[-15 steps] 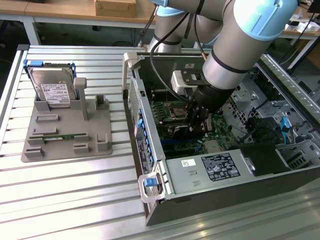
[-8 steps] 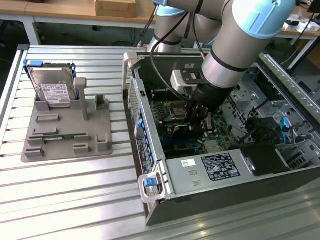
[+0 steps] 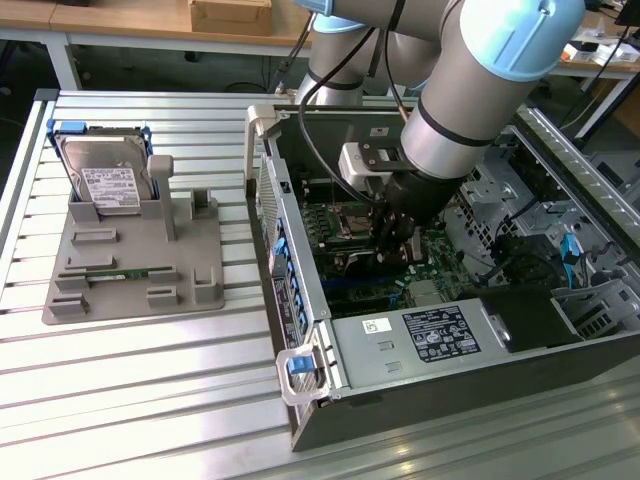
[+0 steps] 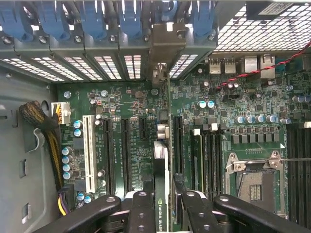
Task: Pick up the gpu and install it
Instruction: 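Insert the gpu into the slot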
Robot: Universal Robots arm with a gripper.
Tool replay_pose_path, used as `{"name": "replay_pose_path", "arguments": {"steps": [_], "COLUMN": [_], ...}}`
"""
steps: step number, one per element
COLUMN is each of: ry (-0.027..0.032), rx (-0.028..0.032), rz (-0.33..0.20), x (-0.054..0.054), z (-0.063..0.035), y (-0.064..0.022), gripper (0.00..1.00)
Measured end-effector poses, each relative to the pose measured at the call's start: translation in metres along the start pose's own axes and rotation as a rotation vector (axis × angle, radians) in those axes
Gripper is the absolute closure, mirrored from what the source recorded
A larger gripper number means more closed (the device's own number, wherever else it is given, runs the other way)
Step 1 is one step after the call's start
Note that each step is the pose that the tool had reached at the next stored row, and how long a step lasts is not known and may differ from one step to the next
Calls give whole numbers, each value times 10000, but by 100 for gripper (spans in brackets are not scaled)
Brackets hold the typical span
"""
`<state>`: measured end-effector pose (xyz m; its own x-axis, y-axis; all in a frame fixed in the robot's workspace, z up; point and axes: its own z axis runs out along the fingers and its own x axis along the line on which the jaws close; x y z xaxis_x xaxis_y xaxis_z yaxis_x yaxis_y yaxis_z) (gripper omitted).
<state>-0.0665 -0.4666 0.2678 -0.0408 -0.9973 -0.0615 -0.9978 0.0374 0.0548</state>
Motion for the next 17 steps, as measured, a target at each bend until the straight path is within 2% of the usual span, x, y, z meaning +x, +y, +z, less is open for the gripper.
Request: {"name": "replay_pose_path", "arguments": {"steps": [17], "ry": [2], "rx": [-1], "rz": [0], "x": [2], "z": [10], "y": [20], "gripper": [74]}}
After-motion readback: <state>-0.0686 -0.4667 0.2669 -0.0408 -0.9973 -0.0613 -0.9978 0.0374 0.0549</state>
